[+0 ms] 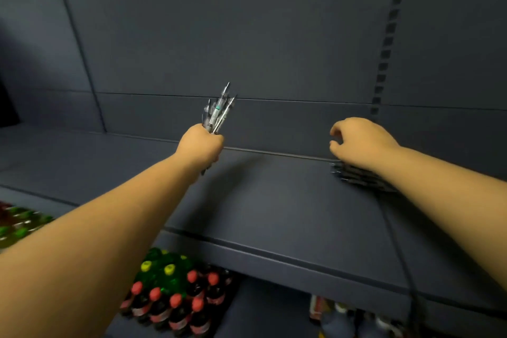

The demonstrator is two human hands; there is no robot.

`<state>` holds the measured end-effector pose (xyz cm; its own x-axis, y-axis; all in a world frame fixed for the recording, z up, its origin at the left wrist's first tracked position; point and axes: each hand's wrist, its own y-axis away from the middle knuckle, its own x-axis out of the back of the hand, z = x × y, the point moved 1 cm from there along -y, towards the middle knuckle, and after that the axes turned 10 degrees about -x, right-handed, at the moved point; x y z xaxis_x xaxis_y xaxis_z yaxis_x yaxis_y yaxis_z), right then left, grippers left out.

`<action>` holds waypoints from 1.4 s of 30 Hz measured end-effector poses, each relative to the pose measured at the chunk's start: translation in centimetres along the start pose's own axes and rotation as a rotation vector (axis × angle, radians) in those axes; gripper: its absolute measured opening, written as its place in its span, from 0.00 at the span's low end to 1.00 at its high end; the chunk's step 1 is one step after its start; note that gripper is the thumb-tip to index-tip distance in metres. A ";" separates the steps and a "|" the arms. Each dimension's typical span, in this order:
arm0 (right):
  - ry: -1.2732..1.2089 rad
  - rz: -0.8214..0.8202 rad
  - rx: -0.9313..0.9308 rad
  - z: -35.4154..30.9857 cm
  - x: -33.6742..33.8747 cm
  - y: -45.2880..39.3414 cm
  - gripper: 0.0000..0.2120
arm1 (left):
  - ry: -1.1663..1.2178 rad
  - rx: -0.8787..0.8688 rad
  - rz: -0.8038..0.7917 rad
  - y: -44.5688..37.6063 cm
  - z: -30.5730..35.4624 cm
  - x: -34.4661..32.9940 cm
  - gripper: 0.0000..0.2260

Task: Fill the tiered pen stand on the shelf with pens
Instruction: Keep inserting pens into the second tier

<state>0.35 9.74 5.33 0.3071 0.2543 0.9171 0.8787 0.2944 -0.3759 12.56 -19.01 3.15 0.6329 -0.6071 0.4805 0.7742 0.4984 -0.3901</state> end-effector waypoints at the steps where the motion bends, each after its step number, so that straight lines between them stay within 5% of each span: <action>1: -0.019 -0.013 0.010 -2.3 -0.4 -0.4 0.14 | -0.012 0.015 0.017 0.0 -1.1 2.3 0.03; 14: -0.148 -0.071 0.356 -35.6 -6.6 0.5 0.12 | -0.042 0.166 0.335 3.1 -17.3 29.3 0.03; 25: -0.172 -0.109 0.606 -57.4 -11.4 -1.3 0.15 | -0.124 0.313 0.517 3.9 -29.1 42.0 0.10; 42: -0.289 -0.161 0.840 -87.2 -17.4 -6.4 0.15 | -0.129 0.533 0.707 -2.0 -44.6 61.2 0.06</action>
<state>21.24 -76.87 3.38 0.0000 0.3396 0.9406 0.3121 0.8936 -0.3227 49.84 -84.76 -1.67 0.9317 0.0097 0.3632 0.0786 0.9706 -0.2275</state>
